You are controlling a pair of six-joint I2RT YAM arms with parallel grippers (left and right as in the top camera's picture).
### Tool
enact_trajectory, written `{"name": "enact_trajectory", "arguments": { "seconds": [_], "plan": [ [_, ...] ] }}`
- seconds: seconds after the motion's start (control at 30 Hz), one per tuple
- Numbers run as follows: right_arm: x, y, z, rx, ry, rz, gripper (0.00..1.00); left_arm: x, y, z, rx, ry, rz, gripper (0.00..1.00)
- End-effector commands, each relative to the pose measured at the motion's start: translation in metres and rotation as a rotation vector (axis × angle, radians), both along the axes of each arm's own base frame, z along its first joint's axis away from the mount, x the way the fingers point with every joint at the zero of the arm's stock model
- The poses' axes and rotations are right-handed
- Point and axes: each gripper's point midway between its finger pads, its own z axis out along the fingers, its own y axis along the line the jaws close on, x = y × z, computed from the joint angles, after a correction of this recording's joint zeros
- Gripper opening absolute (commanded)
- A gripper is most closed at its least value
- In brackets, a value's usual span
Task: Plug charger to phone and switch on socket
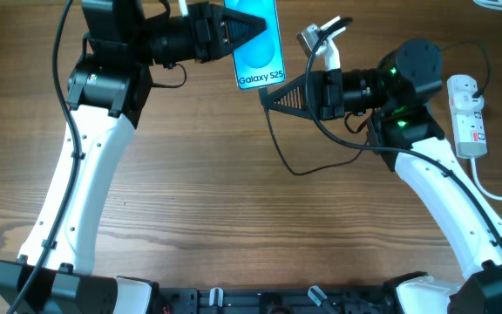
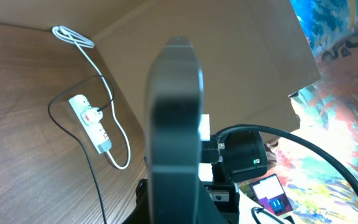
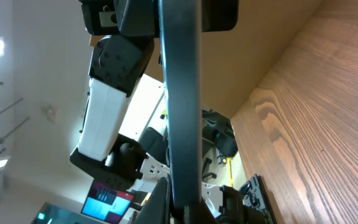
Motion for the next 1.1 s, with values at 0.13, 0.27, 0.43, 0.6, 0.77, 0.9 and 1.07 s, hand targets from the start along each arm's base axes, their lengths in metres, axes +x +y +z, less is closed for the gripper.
{"name": "enact_trajectory", "arguments": {
  "seconds": [0.13, 0.27, 0.43, 0.6, 0.77, 0.9, 1.07],
  "plan": [
    [0.054, -0.018, 0.031, 0.089, -0.057, -0.316, 0.04, -0.039, -0.015, 0.0, -0.015, -0.008, -0.189, 0.04],
    [0.047, -0.017, 0.032, 0.087, -0.117, -0.282, 0.6, -0.03, -0.014, -0.002, -0.005, -0.006, -0.137, 0.04],
    [0.031, -0.015, 0.028, 0.067, -0.181, -0.191, 0.81, -0.019, -0.01, -0.004, 0.007, -0.009, -0.079, 0.04],
    [0.004, -0.015, 0.019, 0.033, -0.22, -0.025, 0.86, -0.006, -0.007, -0.006, 0.018, 0.013, -0.001, 0.04],
    [-0.015, -0.015, 0.012, 0.015, -0.243, 0.086, 0.73, -0.002, -0.006, -0.004, 0.009, 0.03, 0.023, 0.04],
    [-0.017, -0.013, 0.012, 0.016, -0.241, 0.091, 0.57, -0.001, -0.007, 0.001, -0.016, 0.068, 0.028, 0.04],
    [-0.004, -0.011, 0.007, 0.008, -0.155, 0.029, 0.47, -0.002, -0.007, 0.005, -0.026, 0.065, 0.024, 0.04]
  ]
}}
